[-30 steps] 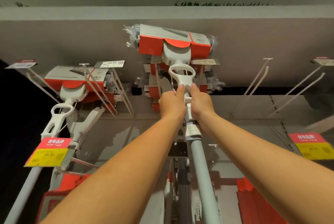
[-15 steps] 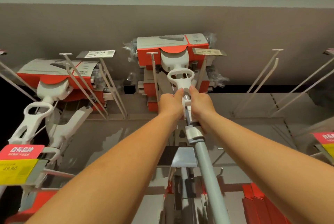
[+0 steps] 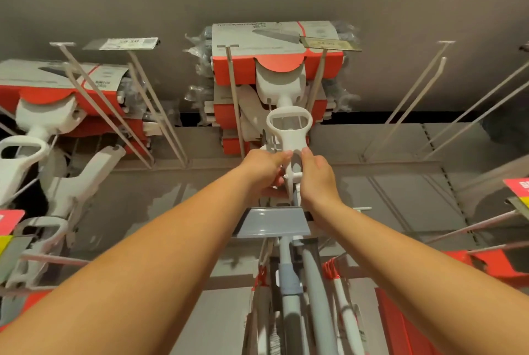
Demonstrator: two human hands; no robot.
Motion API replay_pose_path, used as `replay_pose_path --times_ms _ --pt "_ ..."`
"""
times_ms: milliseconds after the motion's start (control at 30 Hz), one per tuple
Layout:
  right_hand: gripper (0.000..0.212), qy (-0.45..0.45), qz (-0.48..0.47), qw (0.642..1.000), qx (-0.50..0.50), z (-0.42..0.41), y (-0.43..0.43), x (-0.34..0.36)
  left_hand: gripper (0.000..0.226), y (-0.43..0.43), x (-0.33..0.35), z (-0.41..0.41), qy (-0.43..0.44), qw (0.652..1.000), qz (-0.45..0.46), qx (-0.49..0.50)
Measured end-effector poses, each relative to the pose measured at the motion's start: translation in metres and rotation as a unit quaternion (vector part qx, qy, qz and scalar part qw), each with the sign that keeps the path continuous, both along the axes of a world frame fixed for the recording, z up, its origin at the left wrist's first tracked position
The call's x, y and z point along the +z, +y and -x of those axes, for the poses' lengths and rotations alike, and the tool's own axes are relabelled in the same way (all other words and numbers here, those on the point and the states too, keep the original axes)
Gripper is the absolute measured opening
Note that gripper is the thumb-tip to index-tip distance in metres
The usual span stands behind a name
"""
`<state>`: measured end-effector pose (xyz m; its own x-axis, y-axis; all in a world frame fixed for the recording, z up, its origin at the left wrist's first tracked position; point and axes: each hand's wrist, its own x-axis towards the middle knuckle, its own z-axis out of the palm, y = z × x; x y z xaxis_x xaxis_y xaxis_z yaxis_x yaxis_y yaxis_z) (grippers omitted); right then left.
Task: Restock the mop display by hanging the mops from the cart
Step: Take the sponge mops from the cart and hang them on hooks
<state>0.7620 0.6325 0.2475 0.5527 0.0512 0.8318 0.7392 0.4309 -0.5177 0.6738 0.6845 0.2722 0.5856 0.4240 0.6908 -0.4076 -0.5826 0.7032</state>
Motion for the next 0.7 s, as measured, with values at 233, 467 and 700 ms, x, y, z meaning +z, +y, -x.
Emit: replay_pose_path --times_ms 233,467,700 --pt "0.040 0.008 0.042 0.998 -0.038 0.004 -0.006 0.001 0.034 0.003 0.002 0.006 0.042 0.999 0.001 0.027" --pt "0.042 0.003 0.113 0.991 -0.070 0.010 -0.025 -0.001 0.021 -0.006 0.000 0.015 0.037 0.990 -0.064 0.121" --pt "0.037 -0.018 0.209 0.967 -0.146 0.027 -0.037 -0.011 0.023 -0.017 -0.006 0.028 0.087 0.915 -0.253 0.301"
